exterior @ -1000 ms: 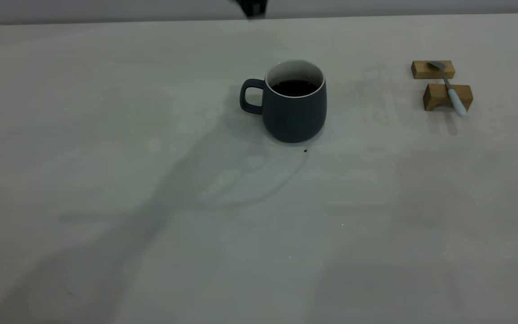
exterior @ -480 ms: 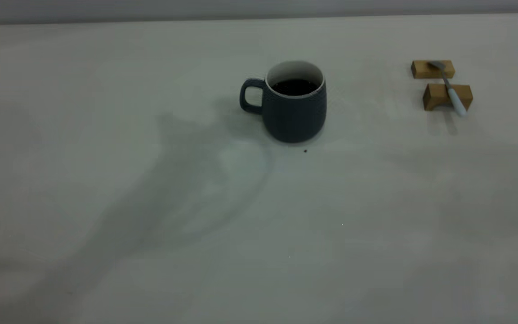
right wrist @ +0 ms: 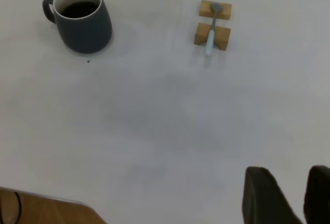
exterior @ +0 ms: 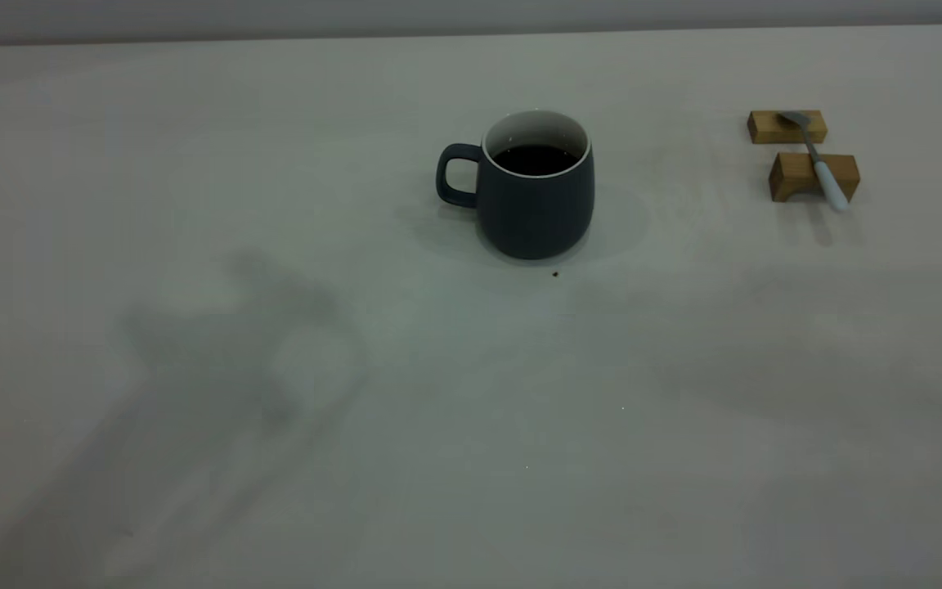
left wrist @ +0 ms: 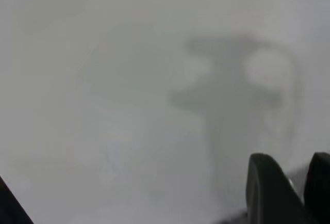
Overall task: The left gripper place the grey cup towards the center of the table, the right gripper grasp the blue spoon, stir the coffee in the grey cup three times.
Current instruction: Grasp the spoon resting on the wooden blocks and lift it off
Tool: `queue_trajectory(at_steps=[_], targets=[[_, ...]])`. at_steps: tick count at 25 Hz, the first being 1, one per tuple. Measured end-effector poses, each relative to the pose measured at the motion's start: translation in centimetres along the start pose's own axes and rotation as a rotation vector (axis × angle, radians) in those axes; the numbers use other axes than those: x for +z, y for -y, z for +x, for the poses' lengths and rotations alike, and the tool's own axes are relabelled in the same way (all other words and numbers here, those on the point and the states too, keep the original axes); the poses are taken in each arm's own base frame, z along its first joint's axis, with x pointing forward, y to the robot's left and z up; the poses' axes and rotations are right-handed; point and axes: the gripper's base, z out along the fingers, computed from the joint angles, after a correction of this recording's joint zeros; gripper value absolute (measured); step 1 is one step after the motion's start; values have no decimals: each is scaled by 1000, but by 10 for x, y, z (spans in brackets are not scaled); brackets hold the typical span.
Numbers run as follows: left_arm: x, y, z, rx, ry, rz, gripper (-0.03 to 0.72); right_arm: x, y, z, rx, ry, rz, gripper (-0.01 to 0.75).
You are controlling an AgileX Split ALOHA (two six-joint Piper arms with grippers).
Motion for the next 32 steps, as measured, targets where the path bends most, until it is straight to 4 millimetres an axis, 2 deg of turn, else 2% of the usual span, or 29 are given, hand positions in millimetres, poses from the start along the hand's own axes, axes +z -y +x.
queue_trajectory(at_steps=[4,7,12,16,19,22,32], targets=[[1,-1,61,-97,-54,65,243,0,0,0,0,0,0,240],[-1,-10,113,-225,-60,102,243,0,0,0,0,0,0,240],[-16,-15,201,-478,76,36,243,0,0,0,0,0,0,240],[-22,1,249,-612,220,-54,243,0,0,0,0,0,0,240],[-17,16,272,-646,300,-89,243,0,0,0,0,0,0,240],[-7,27,286,-662,340,-92,243,0,0,0,0,0,0,240],[-4,41,306,-626,487,-101,243,0,0,0,0,0,0,240]])
